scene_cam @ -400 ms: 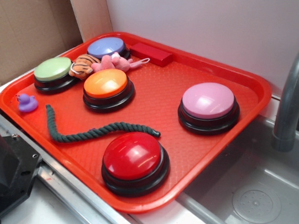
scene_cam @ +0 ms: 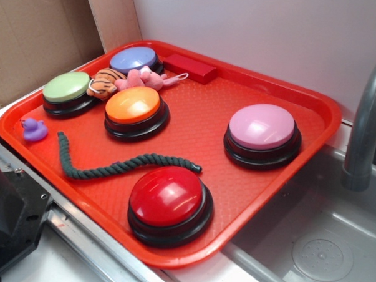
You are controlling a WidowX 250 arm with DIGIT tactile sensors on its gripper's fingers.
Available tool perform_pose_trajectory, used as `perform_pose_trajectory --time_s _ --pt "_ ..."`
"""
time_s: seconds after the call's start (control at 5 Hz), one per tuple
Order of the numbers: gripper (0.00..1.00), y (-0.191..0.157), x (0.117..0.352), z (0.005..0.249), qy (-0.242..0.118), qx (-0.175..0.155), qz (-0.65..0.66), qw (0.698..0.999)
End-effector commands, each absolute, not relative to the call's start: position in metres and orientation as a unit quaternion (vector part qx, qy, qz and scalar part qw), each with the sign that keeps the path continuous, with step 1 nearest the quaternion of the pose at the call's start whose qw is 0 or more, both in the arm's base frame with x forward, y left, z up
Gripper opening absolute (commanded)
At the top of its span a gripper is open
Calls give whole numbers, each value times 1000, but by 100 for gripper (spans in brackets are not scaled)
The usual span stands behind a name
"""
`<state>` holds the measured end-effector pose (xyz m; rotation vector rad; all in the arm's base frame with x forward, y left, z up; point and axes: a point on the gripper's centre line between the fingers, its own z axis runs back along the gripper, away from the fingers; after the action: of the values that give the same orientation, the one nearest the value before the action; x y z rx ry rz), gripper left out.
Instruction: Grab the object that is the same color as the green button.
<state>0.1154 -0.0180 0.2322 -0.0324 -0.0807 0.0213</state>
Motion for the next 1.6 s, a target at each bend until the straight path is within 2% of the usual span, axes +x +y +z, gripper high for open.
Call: perform_pose_trajectory --time_s 0.0,0.2,0.4,0.6,0.8,1.0,1.4 --pt "100 -28 146 181 -74 -13 -121 990" --pt "100 -29 153 147 -99 -20 -137 985" --pt "100 -24 159 108 -92 -16 -132 987" --pt "100 -23 163 88 -106 -2 -131 986" --pt "100 -21 166 65 -103 16 -138 985" --pt "100 -22 161 43 -92 10 -148 985" --pt "100 -21 154 14 -66 23 -140 988"
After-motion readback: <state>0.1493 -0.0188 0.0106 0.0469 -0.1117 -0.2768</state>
